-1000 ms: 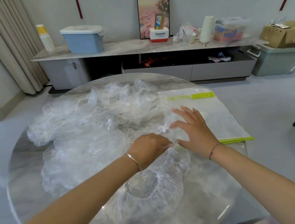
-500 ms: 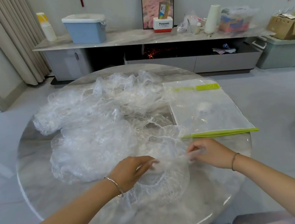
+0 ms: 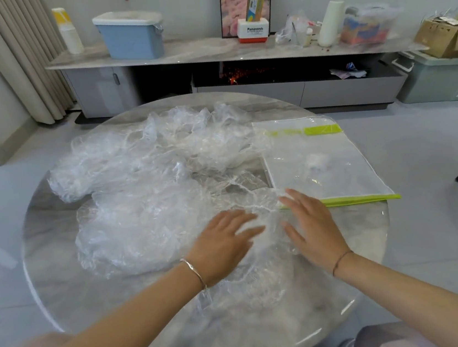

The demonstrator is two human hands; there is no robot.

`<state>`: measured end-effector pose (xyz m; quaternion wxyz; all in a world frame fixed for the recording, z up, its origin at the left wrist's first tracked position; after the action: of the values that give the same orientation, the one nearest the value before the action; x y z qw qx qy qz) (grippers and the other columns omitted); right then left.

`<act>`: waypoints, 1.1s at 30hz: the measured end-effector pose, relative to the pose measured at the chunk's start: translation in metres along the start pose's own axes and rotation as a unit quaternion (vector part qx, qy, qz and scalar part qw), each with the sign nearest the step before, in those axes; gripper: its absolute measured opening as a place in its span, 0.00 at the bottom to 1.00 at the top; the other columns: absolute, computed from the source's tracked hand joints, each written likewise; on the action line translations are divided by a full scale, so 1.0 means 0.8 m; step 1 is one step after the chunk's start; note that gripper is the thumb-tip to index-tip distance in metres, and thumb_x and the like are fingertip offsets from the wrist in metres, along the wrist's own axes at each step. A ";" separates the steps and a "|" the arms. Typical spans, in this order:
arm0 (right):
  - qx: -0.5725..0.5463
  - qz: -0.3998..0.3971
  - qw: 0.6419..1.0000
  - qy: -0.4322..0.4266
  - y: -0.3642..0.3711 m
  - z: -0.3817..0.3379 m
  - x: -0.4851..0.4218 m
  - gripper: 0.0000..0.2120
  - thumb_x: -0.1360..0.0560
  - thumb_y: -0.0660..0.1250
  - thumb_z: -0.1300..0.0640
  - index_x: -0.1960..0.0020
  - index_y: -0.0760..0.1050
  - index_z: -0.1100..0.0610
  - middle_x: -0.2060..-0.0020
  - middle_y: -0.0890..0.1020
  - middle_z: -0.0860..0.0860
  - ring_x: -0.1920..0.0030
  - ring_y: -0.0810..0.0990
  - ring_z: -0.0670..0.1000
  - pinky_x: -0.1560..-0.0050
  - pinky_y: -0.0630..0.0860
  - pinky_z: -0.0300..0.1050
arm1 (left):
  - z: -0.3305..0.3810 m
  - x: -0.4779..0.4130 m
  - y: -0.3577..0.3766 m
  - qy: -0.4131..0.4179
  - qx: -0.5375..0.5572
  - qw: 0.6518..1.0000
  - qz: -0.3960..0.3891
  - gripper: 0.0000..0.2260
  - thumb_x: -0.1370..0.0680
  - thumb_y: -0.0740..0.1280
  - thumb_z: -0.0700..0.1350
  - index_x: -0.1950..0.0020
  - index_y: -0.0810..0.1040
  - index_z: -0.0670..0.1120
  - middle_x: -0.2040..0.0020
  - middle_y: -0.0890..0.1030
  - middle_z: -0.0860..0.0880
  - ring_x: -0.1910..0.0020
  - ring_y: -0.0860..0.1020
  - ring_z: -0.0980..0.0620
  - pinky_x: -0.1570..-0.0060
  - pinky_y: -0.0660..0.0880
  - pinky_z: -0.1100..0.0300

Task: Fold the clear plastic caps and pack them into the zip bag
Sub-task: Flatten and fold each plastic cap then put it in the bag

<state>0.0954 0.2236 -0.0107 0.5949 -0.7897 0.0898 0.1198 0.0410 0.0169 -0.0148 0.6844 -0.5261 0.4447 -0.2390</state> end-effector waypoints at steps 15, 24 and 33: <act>0.020 -0.236 0.971 0.026 0.060 0.012 0.016 0.33 0.34 0.27 0.31 0.30 0.31 0.37 0.28 0.33 0.38 0.28 0.29 0.42 0.29 0.29 0.46 | -0.018 0.013 0.053 -0.108 0.041 0.963 -0.245 0.42 0.41 0.14 0.67 0.29 0.31 0.54 0.29 0.32 0.55 0.26 0.34 0.53 0.31 0.29 0.57; -0.048 -0.105 0.993 -0.007 0.021 -0.005 0.000 0.24 0.21 0.50 0.42 0.28 0.65 0.49 0.28 0.63 0.47 0.28 0.55 0.47 0.26 0.47 0.45 | -0.019 0.004 0.005 -0.088 0.118 0.973 -0.177 0.39 0.30 0.45 0.73 0.27 0.62 0.51 0.25 0.59 0.54 0.27 0.58 0.55 0.29 0.53 0.61; -0.071 -0.181 0.979 -0.066 0.023 -0.048 0.015 0.32 0.29 0.52 0.33 0.31 0.66 0.48 0.37 0.73 0.43 0.37 0.69 0.45 0.38 0.58 0.36 | -0.017 0.009 -0.009 -0.054 0.062 0.985 -0.151 0.13 0.21 0.60 0.52 0.44 0.78 0.49 0.48 0.79 0.51 0.49 0.76 0.50 0.53 0.70 0.58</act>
<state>0.1049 0.1813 -0.0213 0.5541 -0.8232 -0.1033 0.0681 0.0339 0.0018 -0.0116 0.6947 -0.5563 0.3066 -0.3376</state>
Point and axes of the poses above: each hand's wrist, its own x-axis away from the middle knuckle, its own y-axis out of the palm, z = x × y, the point moved 2 cm from there along -x, towards the middle knuckle
